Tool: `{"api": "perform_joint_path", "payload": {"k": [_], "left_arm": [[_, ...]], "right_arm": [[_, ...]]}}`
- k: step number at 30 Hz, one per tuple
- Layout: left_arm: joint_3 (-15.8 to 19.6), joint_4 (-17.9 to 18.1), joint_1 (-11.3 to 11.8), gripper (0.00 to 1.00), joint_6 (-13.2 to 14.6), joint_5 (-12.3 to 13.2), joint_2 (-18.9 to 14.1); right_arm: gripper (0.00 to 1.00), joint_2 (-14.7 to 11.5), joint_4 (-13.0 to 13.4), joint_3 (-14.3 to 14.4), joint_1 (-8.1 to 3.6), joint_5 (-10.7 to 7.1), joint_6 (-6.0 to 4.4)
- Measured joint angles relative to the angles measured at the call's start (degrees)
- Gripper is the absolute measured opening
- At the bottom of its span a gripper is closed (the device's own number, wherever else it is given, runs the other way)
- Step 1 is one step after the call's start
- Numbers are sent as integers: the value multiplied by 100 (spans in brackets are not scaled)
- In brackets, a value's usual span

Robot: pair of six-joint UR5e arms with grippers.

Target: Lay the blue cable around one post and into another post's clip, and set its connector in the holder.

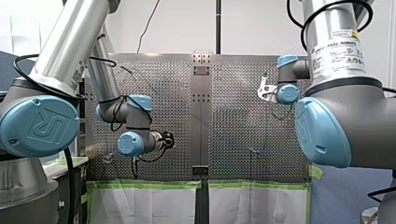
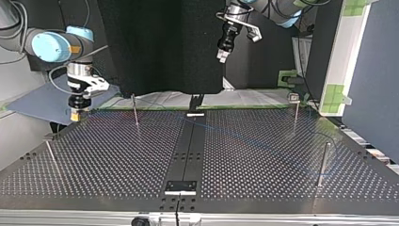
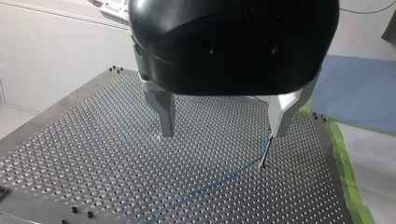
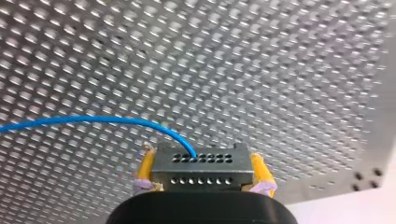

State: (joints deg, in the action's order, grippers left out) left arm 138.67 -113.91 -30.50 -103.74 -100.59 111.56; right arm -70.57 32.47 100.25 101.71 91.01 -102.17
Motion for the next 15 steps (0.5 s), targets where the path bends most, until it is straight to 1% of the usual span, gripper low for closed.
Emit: {"api": "perform_joint_path", "payload": {"k": [4, 6, 7, 8, 11, 13, 15], "left_arm": [[0, 1, 1, 100, 9, 7, 0], [0, 1, 3, 100, 11, 8, 0], [0, 1, 3, 100, 12, 8, 0], [0, -1, 5, 100, 18, 8, 0], [-2, -11, 6, 100, 40, 4, 0], [-2, -15, 6, 100, 49, 2, 0], [-2, -17, 6, 100, 54, 1, 0]], "right_arm": [[0, -208, -99, -12, -48, 71, 224], [0, -222, -147, -11, -57, 80, 317], [0, -202, -177, -11, -61, 82, 378], [0, -176, -196, -11, -63, 82, 417], [0, -51, -211, 4, -78, 87, 516], [0, 46, -189, 16, -104, 86, 556], [0, 112, -149, 30, -140, 85, 569]]}}
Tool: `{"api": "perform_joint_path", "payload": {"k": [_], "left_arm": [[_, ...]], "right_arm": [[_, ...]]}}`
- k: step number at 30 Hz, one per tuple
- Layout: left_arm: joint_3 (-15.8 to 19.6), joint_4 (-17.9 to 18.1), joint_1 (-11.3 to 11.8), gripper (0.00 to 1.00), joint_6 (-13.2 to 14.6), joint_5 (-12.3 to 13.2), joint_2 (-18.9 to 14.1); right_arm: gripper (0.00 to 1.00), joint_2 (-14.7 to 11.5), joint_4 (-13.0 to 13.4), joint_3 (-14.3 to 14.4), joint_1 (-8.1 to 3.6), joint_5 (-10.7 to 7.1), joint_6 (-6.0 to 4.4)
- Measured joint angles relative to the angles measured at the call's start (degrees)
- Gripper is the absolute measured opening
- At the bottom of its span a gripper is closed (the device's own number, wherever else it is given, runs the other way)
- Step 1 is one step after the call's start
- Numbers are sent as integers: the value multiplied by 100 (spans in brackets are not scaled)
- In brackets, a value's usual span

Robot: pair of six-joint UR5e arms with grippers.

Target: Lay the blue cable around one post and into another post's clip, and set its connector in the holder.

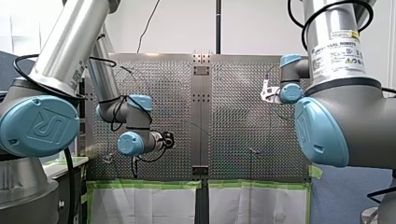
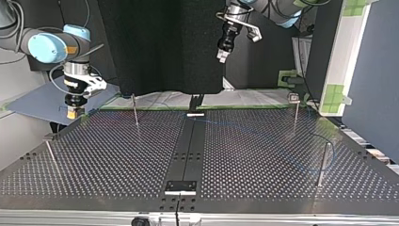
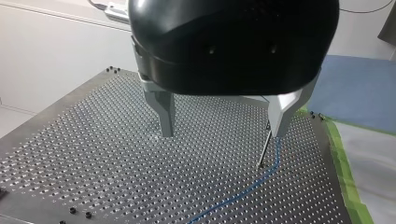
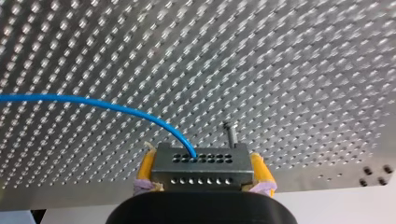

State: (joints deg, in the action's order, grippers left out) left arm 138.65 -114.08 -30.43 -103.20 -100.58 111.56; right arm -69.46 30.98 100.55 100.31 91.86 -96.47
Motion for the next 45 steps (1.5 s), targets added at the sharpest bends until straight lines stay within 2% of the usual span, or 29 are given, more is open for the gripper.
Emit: {"api": "perform_joint_path", "payload": {"k": [9, 14, 18, 23, 27, 31, 34, 39, 45], "left_arm": [[2, -45, 0, 100, 12, -15, 0], [2, -104, 1, 100, 48, -24, 0], [2, -184, 3, 100, 96, -53, 0], [2, -325, -1, 100, 183, -129, 0], [2, -409, -24, 100, 195, -147, 0], [2, -462, -40, 100, 178, -150, 0], [2, -482, -57, 100, 155, -150, 0], [2, -558, -81, 100, 129, -156, 0], [2, -588, -89, 100, 111, -159, 0]], "right_arm": [[0, 81, 274, 49, -227, -53, -18], [0, 83, 438, 49, -367, -169, -57], [0, 84, 597, 48, -484, -323, -184], [0, 84, 718, 33, -650, -570, -390], [0, 88, 735, -19, -750, -764, -502], [0, 94, 625, -180, -845, -974, -604], [0, 100, 506, -311, -898, -1112, -601], [0, 112, 296, -521, -977, -1328, -532], [0, 253, 42, -707, -1077, -1582, -463]]}}
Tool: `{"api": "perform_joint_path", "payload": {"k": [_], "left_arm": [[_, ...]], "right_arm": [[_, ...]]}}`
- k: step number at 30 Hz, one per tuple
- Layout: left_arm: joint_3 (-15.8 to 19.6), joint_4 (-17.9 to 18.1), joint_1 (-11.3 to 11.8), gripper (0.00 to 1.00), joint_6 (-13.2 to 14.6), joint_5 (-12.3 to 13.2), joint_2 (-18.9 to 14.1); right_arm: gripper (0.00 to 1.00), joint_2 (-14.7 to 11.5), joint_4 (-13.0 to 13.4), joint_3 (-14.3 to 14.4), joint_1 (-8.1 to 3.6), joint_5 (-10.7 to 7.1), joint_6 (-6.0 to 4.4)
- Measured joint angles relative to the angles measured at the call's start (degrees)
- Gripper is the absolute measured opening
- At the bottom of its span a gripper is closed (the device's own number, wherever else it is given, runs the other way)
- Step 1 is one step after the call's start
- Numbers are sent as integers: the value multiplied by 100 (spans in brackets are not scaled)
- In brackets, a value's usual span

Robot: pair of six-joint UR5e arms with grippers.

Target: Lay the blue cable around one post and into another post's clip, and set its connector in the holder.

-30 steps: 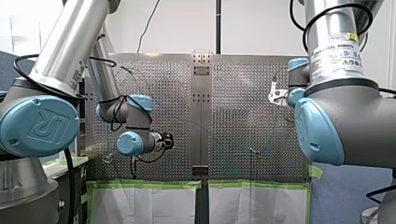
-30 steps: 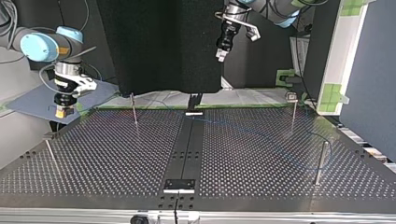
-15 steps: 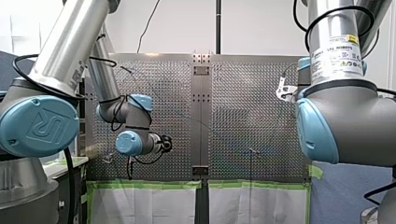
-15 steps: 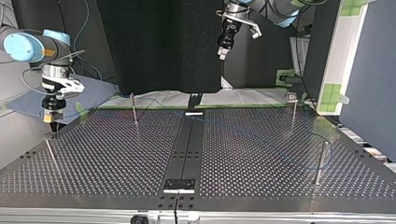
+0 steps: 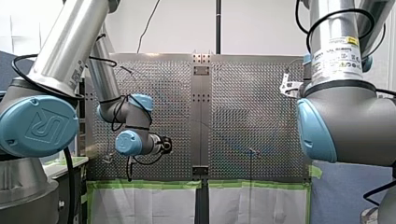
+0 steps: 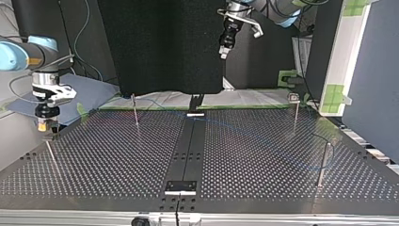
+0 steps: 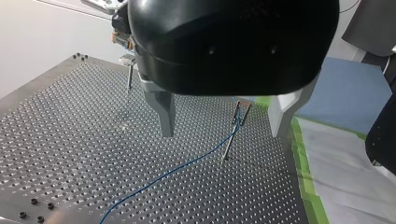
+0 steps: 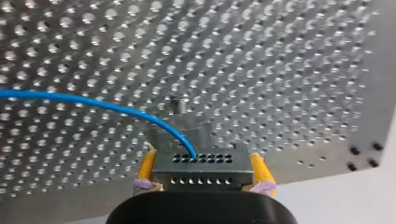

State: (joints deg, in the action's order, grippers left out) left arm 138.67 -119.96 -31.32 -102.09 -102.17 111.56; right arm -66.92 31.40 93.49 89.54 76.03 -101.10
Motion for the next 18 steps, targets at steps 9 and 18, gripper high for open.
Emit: {"api": "perform_joint_path", "payload": {"k": [9, 18], "left_arm": [[0, -3, -5, 100, -21, 0, 0], [0, -3, -4, 100, -31, -29, 0]], "right_arm": [[0, 161, -363, -214, -70, -387, 112], [0, 243, -617, -482, -96, -482, 293]]}}
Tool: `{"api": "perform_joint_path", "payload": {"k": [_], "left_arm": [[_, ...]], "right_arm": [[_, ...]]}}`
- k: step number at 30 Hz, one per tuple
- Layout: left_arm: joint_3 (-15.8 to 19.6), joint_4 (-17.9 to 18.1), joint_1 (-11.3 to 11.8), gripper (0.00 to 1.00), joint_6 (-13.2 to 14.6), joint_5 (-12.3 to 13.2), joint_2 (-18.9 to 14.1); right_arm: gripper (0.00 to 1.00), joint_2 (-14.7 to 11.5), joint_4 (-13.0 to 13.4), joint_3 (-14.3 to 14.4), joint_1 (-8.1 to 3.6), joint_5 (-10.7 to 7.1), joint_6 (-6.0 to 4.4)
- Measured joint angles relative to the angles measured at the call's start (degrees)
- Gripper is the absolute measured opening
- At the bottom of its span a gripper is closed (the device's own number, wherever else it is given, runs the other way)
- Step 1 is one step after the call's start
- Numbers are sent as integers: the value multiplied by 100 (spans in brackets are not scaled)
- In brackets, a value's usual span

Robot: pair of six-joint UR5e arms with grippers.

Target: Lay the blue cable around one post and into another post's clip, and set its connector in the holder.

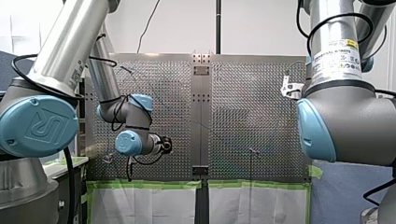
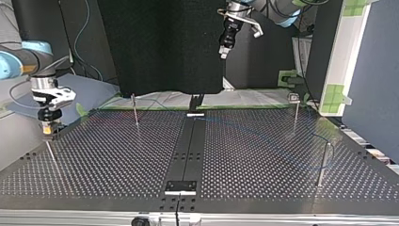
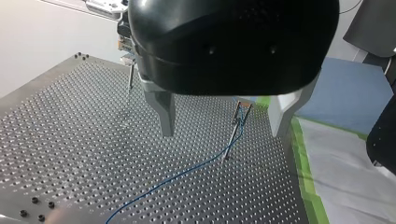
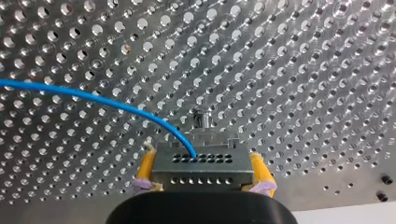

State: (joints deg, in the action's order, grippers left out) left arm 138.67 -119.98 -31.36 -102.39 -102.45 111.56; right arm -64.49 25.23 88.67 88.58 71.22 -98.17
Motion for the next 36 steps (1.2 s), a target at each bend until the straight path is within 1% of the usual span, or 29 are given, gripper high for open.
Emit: {"api": "perform_joint_path", "payload": {"k": [4, 8, 14, 19, 29, 36], "left_arm": [[0, 0, -1, 100, -6, -88, 0], [1, -18, 2, 100, 0, -125, 0], [1, -49, 2, 100, 5, -178, 0], [0, -52, 0, 100, 1, -182, 0], [0, -77, 0, 100, 0, -182, 0], [2, -138, -3, 100, 10, -185, 0]], "right_arm": [[0, 15, -94, -72, -7, -8, 163], [0, 19, -35, -107, -9, -5, 222], [0, 25, 22, -128, -15, -8, 243], [0, 34, 72, -139, -50, -10, 251], [0, 47, 28, -138, -77, -8, 251], [0, 148, 74, -140, -61, -14, 241]]}}
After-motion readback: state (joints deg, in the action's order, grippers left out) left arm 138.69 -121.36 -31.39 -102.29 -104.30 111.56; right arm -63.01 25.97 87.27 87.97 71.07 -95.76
